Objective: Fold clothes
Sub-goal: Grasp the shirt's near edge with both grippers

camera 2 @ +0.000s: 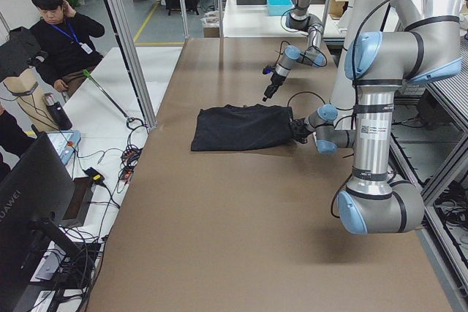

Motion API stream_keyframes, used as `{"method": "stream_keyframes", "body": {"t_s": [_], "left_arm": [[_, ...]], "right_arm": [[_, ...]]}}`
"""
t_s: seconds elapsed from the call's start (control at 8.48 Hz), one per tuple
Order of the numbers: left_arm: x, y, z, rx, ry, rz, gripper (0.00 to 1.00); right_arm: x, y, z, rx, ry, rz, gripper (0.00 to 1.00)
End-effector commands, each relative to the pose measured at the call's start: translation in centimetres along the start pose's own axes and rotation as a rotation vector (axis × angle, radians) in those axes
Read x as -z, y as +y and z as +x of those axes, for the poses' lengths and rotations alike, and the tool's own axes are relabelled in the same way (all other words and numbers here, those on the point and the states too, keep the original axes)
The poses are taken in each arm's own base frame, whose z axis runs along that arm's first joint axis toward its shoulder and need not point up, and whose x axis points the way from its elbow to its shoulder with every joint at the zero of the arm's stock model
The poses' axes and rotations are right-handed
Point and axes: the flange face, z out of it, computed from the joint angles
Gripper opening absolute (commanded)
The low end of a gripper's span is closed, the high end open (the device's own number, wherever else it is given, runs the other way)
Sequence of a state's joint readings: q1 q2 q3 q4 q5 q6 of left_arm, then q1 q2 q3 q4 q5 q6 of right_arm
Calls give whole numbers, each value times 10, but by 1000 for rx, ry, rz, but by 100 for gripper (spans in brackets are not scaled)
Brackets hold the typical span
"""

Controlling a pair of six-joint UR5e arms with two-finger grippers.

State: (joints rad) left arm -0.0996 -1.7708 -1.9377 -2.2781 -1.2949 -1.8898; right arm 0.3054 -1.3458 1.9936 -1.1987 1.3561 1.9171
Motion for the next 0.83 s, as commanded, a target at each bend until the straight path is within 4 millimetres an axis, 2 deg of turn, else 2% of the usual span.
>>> {"method": "stream_keyframes", "body": {"t_s": [0.0,0.12,0.24,0.35,0.71], "left_arm": [[-2,2,-2,-5,-7,1,0],[-2,1,-2,-6,-6,4,0],[-2,1,-2,-6,-6,4,0],[-2,2,-2,-6,-6,3,0],[-2,1,-2,-6,-6,4,0]], "right_arm": [[-27,8,46,-54,-6,-24,91],[-29,33,44,-43,-16,-37,91],[-29,44,39,-53,-32,-29,91],[-30,53,38,-62,-37,-29,90],[-36,61,42,-57,-25,-17,89]]}}
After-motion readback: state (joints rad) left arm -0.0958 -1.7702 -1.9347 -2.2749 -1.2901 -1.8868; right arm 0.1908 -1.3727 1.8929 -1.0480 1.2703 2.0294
